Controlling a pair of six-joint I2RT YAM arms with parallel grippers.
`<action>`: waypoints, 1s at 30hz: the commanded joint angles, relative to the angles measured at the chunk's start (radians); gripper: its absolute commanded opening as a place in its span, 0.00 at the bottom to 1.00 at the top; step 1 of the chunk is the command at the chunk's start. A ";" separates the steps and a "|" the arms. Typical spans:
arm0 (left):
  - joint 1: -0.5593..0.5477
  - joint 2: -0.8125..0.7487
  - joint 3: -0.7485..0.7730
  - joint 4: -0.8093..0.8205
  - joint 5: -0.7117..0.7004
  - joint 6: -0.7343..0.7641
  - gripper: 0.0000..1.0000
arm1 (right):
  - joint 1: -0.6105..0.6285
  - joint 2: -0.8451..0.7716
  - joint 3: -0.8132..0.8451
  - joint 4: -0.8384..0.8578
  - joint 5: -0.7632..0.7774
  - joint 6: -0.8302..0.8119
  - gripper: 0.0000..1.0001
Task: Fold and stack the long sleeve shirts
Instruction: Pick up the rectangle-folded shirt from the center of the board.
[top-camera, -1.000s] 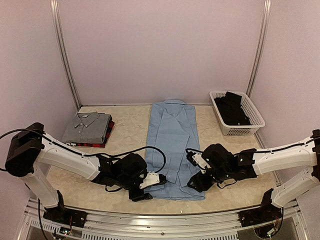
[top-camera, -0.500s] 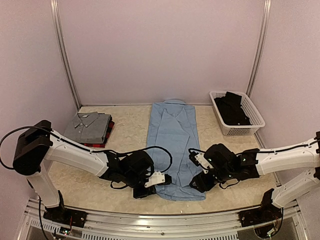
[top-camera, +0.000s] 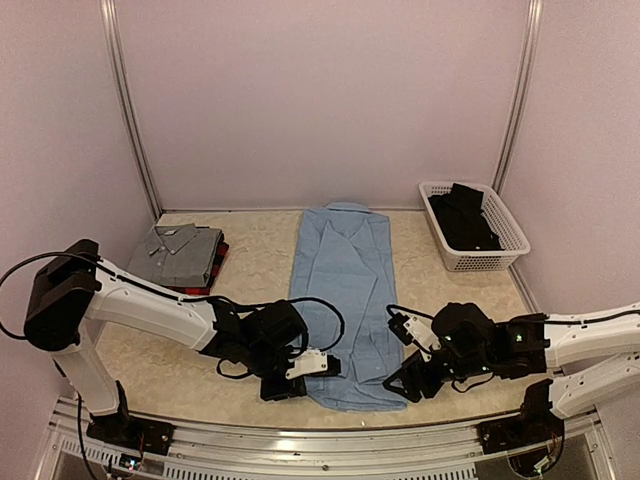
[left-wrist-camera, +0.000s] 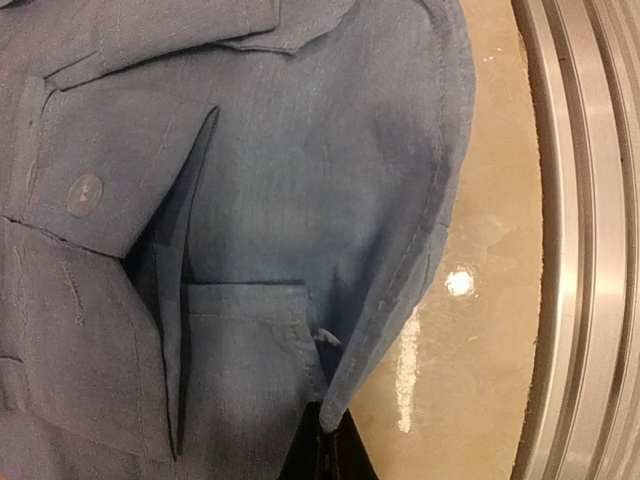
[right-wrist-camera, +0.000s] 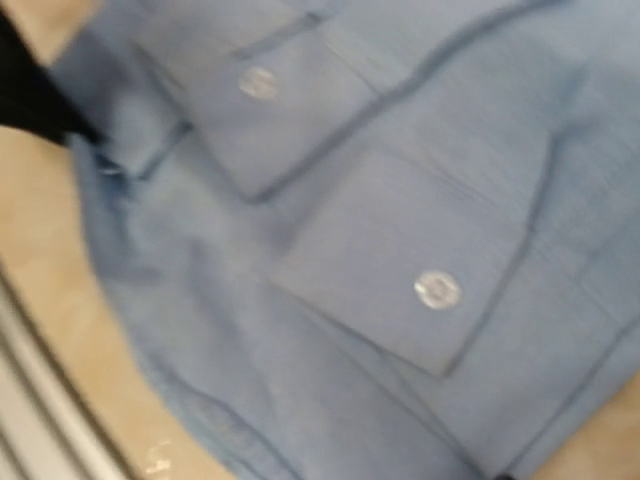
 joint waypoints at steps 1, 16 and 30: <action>-0.009 -0.031 0.017 -0.101 0.065 -0.015 0.00 | 0.077 -0.017 -0.025 0.041 0.060 0.001 0.70; 0.009 -0.046 0.010 -0.099 0.071 -0.001 0.00 | 0.191 0.259 0.044 0.049 0.112 0.019 0.66; 0.000 -0.050 0.010 -0.119 0.053 0.002 0.00 | 0.291 0.416 0.145 -0.070 0.197 0.087 0.33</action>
